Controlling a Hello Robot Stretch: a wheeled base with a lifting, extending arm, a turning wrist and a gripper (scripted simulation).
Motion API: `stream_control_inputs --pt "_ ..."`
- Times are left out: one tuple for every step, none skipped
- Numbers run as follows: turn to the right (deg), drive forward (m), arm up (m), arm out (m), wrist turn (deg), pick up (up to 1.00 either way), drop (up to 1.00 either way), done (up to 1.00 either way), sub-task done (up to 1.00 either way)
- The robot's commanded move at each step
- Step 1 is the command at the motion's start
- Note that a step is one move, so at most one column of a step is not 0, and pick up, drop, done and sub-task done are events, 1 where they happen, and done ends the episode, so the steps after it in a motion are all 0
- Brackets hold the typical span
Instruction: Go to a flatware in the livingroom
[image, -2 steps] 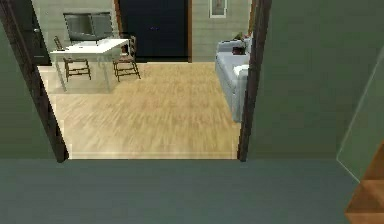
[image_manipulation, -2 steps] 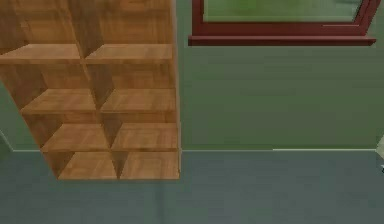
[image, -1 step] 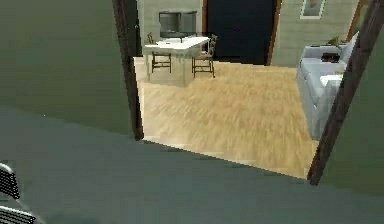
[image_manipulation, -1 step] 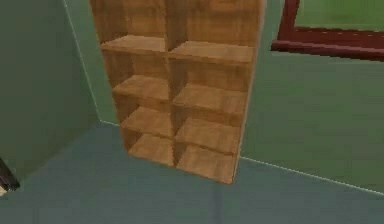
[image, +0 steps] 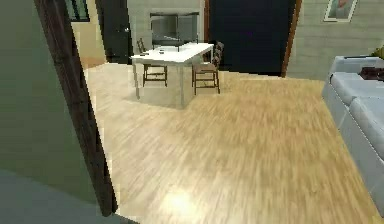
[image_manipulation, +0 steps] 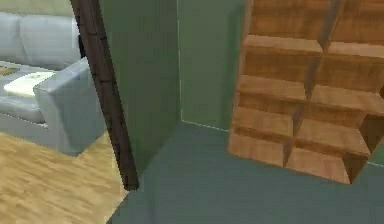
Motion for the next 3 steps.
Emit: stream_control_inputs --pt "0.0 1.0 0.0 0.0 0.0 0.0 0.0 0.0 0.0" --pt "-12.0 0.0 0.0 0.0 0.0 0.0 0.0 0.0 0.0" --pt "0.0 0.15 0.0 0.0 0.0 0.0 0.0 0.0 0.0"
